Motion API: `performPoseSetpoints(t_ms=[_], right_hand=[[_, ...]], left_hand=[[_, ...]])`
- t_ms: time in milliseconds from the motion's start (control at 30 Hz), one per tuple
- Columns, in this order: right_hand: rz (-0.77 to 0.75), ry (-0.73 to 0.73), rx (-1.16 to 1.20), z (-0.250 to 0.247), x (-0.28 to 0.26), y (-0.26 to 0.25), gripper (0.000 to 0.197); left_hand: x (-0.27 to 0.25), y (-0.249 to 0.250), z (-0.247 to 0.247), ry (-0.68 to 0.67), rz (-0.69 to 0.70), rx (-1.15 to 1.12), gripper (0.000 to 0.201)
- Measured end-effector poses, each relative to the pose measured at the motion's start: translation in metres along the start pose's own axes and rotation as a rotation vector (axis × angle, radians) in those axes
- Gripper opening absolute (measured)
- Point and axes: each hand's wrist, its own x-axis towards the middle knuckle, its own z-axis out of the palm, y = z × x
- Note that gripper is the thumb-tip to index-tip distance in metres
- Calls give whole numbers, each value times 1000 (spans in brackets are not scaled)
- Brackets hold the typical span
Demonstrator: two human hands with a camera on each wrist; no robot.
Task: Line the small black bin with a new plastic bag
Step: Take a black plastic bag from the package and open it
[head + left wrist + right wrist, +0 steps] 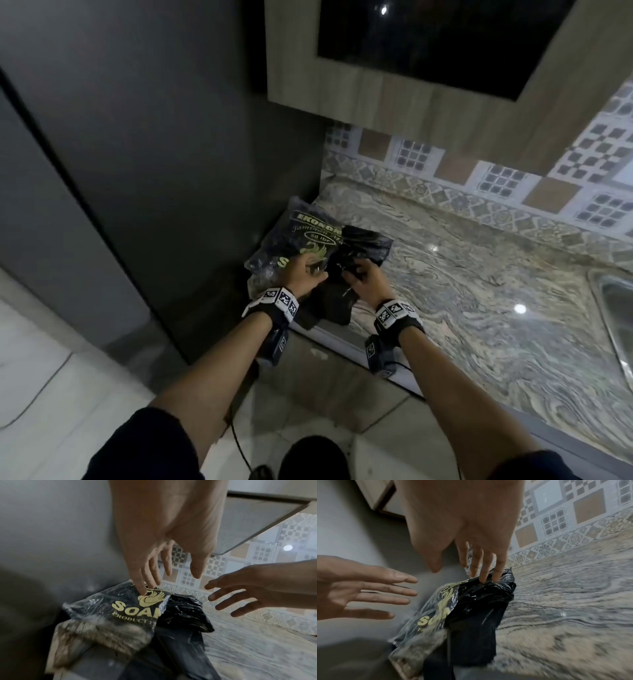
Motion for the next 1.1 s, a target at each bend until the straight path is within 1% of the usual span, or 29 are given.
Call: performPoseSetpoints(t_ms=[33, 133, 267, 400, 467, 533, 600, 667, 767, 833, 967, 1033, 1100], right_hand=[[4, 18, -3, 1, 12, -3, 54], [45, 0, -74, 0, 40, -8, 51], [73, -32, -195, 6, 71, -6, 55], [26, -67, -249, 20, 97, -1, 53], [9, -84, -245, 28, 106, 2, 52], [2, -107, -259, 38, 114, 10, 57], [3, -154, -304, 47, 118, 20, 63], [-6, -180, -343, 56, 118, 30, 63], [-51, -108, -306, 61, 117, 38, 50], [-42, -74, -251, 59, 117, 36, 42], [-43, -80, -217, 37, 110, 31, 32], [-28, -60, -226, 20, 104, 32, 32], [-12, -19, -216, 1, 96, 35, 31]], left_hand=[[12, -1, -5, -10, 9, 28, 54], [44, -6, -12, -40, -1, 142, 54], [79, -8, -11, -125, 87, 223, 59], [106, -15, -4, -142, 223, 356, 61], [116, -18, 1, -164, 241, 414, 61], [125, -24, 7, -165, 229, 436, 60], [129, -30, 13, -172, 215, 448, 59], [131, -37, 19, -189, 197, 467, 60], [131, -43, 25, -189, 183, 507, 61], [129, -43, 27, -178, 195, 536, 61], [126, -29, 27, -188, 251, 646, 65], [127, -19, 27, -213, 320, 707, 67], [127, -6, 29, -238, 391, 744, 63]])
